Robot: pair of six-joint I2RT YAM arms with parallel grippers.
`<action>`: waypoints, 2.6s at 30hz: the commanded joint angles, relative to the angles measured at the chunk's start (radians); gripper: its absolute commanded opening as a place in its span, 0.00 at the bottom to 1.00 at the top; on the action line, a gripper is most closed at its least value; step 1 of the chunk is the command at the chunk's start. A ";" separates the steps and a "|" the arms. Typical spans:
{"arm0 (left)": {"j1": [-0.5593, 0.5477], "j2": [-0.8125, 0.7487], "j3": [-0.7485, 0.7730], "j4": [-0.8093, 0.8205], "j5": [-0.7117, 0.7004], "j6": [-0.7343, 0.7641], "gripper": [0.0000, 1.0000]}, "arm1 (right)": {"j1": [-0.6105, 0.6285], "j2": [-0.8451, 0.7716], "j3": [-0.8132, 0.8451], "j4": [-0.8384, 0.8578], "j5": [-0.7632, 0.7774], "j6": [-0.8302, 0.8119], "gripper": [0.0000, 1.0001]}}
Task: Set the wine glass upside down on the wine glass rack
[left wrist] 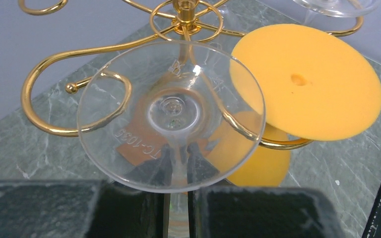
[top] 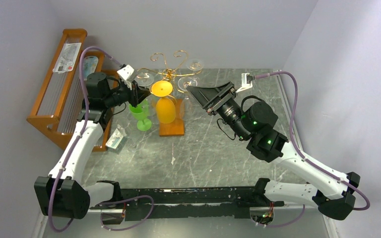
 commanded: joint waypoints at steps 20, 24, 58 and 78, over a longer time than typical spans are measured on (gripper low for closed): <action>0.012 0.098 0.044 0.187 -0.065 -0.157 0.05 | -0.004 0.018 -0.008 0.040 -0.005 -0.013 0.59; 0.010 0.091 0.032 0.230 -0.096 -0.189 0.05 | -0.005 0.043 0.003 0.040 -0.020 -0.017 0.59; -0.102 0.091 -0.016 0.325 -0.478 -0.227 0.05 | 0.014 0.209 0.120 0.032 -0.035 -0.088 0.57; -0.119 0.005 -0.114 0.454 -0.516 -0.189 0.05 | -0.029 0.738 0.837 -0.487 0.063 -0.359 0.58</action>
